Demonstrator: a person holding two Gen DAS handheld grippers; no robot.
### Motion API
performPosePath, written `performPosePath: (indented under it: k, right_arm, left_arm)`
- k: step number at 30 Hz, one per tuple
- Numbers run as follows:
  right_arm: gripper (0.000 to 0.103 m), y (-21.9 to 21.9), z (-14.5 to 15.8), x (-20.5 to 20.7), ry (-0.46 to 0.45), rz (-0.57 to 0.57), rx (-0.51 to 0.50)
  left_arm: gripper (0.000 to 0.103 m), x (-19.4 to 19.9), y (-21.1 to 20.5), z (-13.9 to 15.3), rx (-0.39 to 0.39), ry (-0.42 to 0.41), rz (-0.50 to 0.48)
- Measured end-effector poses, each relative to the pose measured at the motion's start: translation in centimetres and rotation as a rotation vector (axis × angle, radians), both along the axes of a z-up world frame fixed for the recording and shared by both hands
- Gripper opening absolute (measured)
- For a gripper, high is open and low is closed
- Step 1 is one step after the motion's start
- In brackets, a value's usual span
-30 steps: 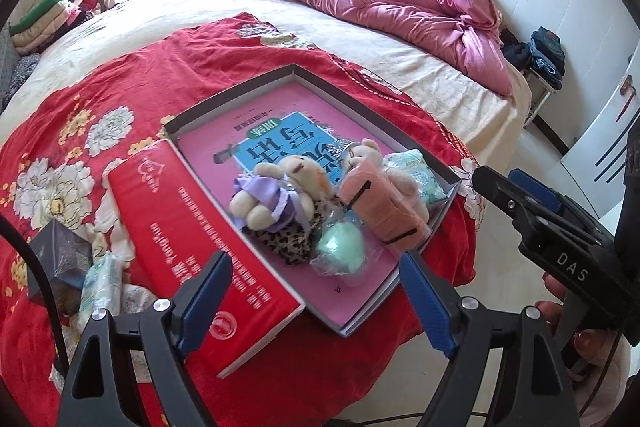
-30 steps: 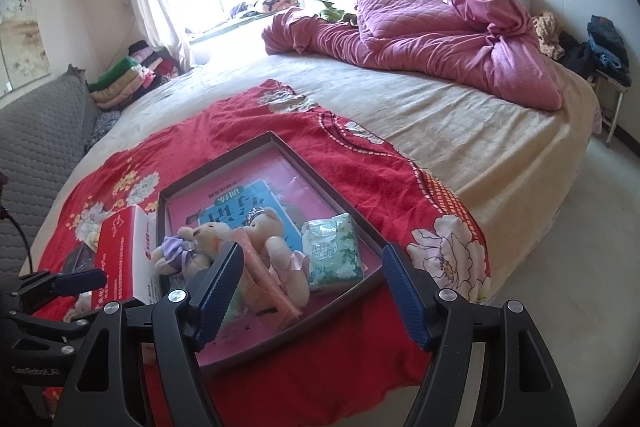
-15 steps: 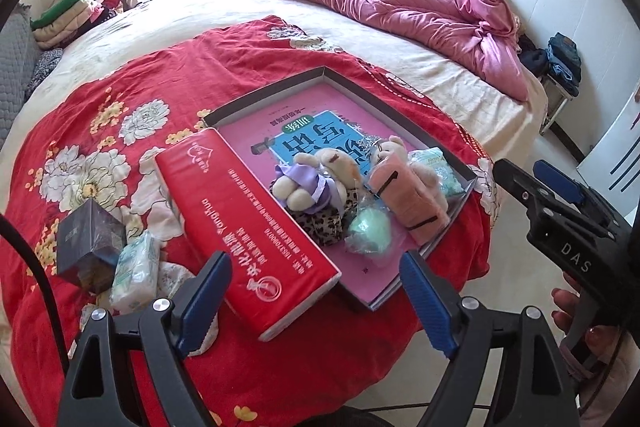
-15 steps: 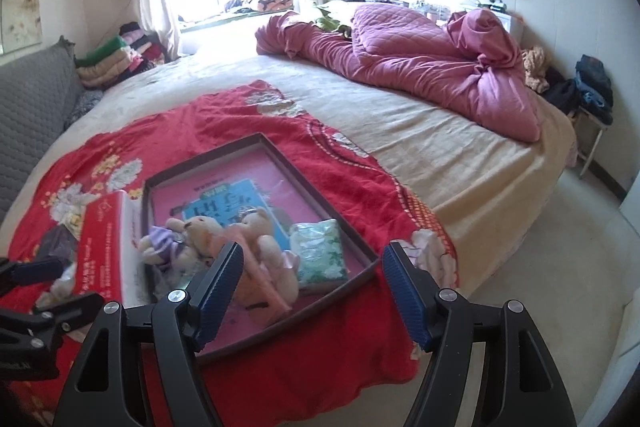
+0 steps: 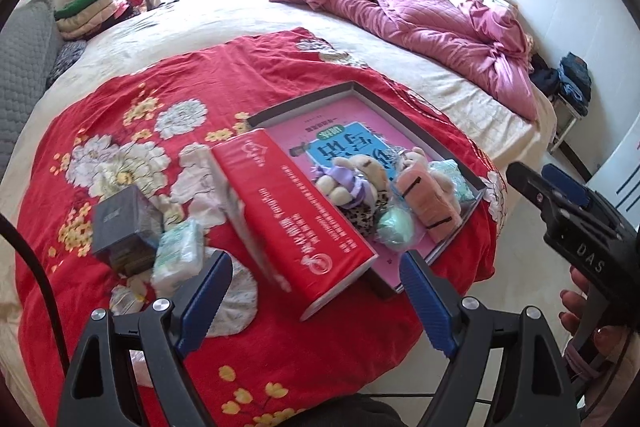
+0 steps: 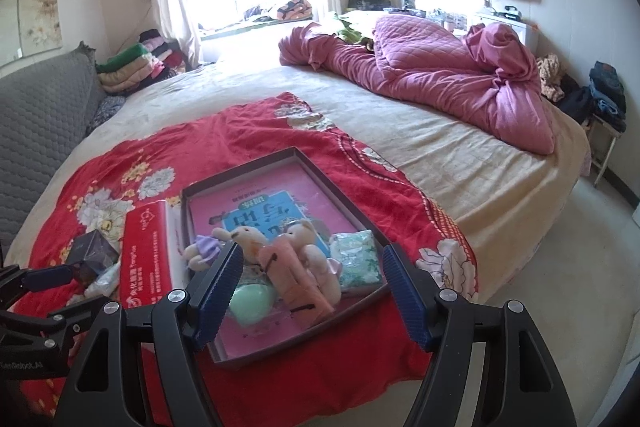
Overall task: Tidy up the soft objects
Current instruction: 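Withdraw both open tools from the tray back toward the remaining pile, then move both open tools down over the clear bag and the floral scrunchie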
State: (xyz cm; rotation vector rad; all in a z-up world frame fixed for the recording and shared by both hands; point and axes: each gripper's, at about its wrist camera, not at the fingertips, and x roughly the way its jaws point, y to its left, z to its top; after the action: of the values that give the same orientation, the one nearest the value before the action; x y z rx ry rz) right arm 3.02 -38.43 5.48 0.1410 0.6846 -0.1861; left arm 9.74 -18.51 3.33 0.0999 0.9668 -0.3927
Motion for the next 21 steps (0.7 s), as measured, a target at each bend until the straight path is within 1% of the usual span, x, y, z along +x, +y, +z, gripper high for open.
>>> performPosePath:
  k: [3, 6, 13, 21]
  right_arm:
    - [0.073, 1.2, 0.2, -0.3, 0.006, 0.021, -0.018]
    - [0.073, 2.5, 0.5, -0.3, 0.011, 0.048, -0.032]
    - [0.073, 5.1, 2.3, -0.6, -0.019, 0.091, -0.060]
    - [0.073, 8.3, 3.7, -0.7, -0.037, 0.146, -0.083]
  left_arm:
    - [0.085, -0.3, 1.4, 0.5, 0.009, -0.008, 0.030]
    - [0.085, -0.6, 2.7, 0.7, -0.004, 0.000, 0.048]
    - [0.085, -1.5, 5.8, 1.3, -0.014, -0.008, 0.085]
    - [0.085, -1.8, 9.4, 2.4, -0.023, -0.024, 0.162]
